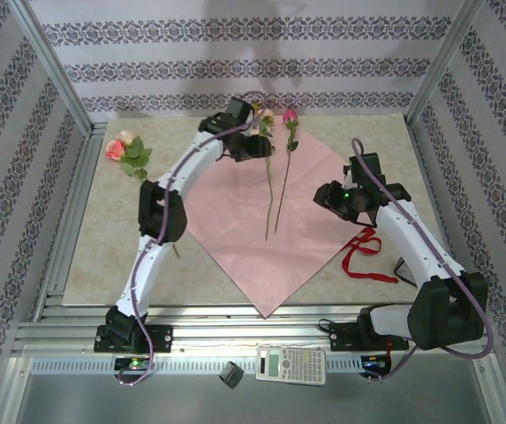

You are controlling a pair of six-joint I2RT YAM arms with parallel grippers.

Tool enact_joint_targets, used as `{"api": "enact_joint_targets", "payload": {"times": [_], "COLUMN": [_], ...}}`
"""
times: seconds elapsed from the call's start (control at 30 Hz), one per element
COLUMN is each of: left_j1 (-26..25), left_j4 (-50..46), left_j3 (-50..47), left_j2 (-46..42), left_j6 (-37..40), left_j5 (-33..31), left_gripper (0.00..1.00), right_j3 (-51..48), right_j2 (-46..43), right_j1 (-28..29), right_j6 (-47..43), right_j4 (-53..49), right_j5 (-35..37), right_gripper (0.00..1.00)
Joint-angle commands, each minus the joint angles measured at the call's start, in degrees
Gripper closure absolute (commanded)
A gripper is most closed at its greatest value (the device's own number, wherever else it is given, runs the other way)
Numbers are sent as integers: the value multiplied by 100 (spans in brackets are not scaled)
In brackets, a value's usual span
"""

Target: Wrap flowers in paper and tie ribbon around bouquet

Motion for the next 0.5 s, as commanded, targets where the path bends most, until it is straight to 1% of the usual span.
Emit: {"api": "enact_joint_targets", "payload": {"times": [0.0,0.1,0.2,0.3,0.37,0.47], "left_j1": [626,1152,1790,2280,2490,2702], "left_j4": [-1345,-1535,-1551,-1408,-1238,-1042], "left_j3": [-560,-1538,-2516,-3378,-3886,-4485], "left_j2": [-966,-1566,-1999,-2283,-2410,-2513], "left_j6": [445,776,961,1225,1425,1646], "left_j5": [-906,-1321,-1545,-1695,-1711,-1685], "left_gripper": [45,48,50,52,55,64], "right_j3": [250,428,585,737,778,784], "right_j2": [186,355,530,685,754,787], "right_j1": [327,692,1022,1243,1332,1421], "right_j6": [-250,-374,-450,-422,-379,-350], "right_j4": [33,140,335,402,430,443], "right_j5": [267,287,167,150,157,157], "right_gripper": [53,53,53,53,53,53]}}
